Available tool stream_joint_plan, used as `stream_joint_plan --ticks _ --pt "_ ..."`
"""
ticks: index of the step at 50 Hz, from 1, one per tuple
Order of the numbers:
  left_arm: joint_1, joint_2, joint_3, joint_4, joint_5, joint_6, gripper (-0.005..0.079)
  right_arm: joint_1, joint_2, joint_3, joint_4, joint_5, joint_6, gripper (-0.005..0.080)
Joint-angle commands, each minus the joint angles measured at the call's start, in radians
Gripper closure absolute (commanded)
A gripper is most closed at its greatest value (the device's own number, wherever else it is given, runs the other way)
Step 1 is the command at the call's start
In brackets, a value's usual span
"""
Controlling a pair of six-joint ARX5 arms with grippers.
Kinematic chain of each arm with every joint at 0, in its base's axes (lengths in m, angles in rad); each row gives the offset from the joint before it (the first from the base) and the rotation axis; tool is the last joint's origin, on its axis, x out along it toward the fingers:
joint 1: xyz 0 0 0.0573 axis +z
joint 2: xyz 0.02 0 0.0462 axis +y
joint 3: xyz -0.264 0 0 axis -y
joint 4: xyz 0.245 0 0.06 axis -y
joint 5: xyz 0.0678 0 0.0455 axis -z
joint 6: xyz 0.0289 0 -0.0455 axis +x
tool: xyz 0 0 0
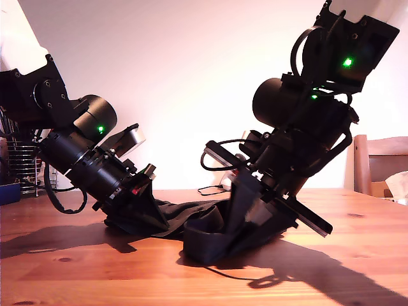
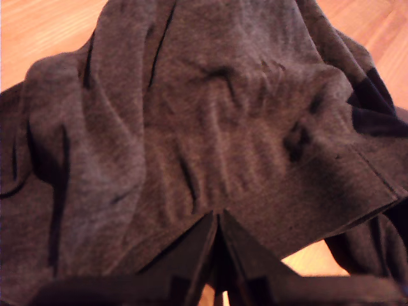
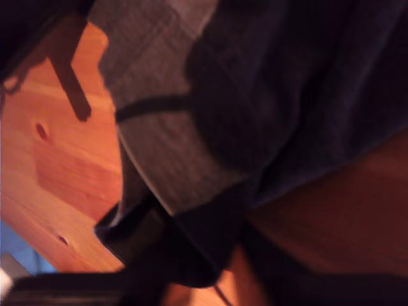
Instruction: Fold the underwear in front of you. After folding it, place it to the right side.
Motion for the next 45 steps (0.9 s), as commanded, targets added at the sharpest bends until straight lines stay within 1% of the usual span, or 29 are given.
stream_joint_plan --ticks 1,5,10,17,23,32,35,39,45 --pt "-0.005 0.019 -0.003 -0.003 -0.004 0.017 0.0761 0.005 0.023 0.019 -0.029 0.006 -0.032 0.0765" --pt "-0.005 0.019 -0.003 -0.002 -0.012 0.030 0.0762 0.005 0.023 0.057 -0.124 0.013 -0.077 0.0765" --pt "-0.005 0.019 -0.003 0.009 -0.034 0.031 0.0762 0.007 0.022 0.121 -0.259 0.065 -0.161 0.0765" --pt "-0.005 0.019 -0.003 0.024 -0.058 0.030 0.0762 0.012 0.022 0.201 -0.438 0.162 -0.247 0.0765" --pt "-0.005 0.019 -0.003 0.043 -0.068 0.030 0.0761 0.015 0.022 0.241 -0.552 0.260 -0.319 0.0765" --pt "-0.005 0.019 -0.003 0.050 -0.068 0.022 0.0761 0.037 0.022 0.249 -0.618 0.452 -0.365 0.0765" --pt "-0.005 0.019 -0.003 0.050 -0.068 0.022 0.0762 0.054 0.022 0.251 -0.621 0.517 -0.386 0.0765" --pt "-0.005 0.019 -0.003 0.052 -0.068 0.022 0.0762 0.079 0.022 0.256 -0.620 0.636 -0.413 0.0765" --pt "-0.005 0.019 -0.003 0.057 -0.067 0.020 0.0762 0.119 0.022 0.270 -0.617 0.744 -0.459 0.0765"
